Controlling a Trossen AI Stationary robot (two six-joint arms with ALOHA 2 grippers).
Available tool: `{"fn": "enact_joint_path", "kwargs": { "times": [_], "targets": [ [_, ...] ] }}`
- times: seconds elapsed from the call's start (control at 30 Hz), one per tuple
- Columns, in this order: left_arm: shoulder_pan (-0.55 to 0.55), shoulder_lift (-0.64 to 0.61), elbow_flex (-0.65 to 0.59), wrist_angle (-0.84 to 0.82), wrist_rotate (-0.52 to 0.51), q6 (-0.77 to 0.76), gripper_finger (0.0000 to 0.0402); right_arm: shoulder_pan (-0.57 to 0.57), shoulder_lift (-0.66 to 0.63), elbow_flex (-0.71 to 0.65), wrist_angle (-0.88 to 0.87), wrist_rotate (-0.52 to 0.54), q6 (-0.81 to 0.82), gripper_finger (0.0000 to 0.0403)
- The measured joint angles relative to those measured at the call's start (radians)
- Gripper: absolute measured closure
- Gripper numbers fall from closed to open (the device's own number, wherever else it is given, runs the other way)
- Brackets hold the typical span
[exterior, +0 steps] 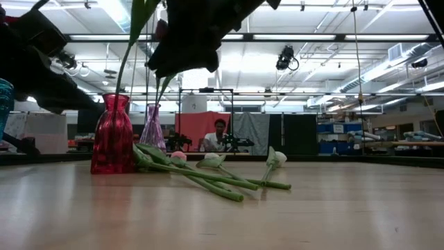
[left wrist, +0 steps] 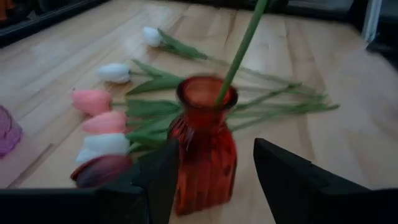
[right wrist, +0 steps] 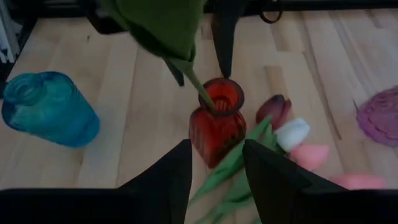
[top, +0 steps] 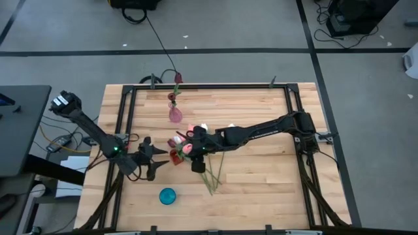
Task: Sort flowers into vase by color
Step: Put the right pink flower into the red vase
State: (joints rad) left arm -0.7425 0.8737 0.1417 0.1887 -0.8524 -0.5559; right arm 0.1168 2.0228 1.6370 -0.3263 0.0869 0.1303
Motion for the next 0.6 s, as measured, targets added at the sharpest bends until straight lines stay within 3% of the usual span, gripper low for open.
{"fn": "enact_joint_path", "kwargs": {
  "times": [0.3,0.43,0.6],
  "targets": [
    [0.0,-0.076,0.0,-0.022,0.012,0.03,0.0188,0.001,-0.016,-0.089,-0.057,0.017,0.061,0.0247],
    [0.0,-0.105,0.0,-0.033,0.021,0.031,0.0188,0.005,-0.016,-0.17,0.006,0.018,0.134,0.0247],
    [0.0,-0.124,0.0,-0.021,0.023,0.026,0.0188,0.05,-0.013,-0.28,0.218,0.031,0.183,0.0248]
  ]
}}
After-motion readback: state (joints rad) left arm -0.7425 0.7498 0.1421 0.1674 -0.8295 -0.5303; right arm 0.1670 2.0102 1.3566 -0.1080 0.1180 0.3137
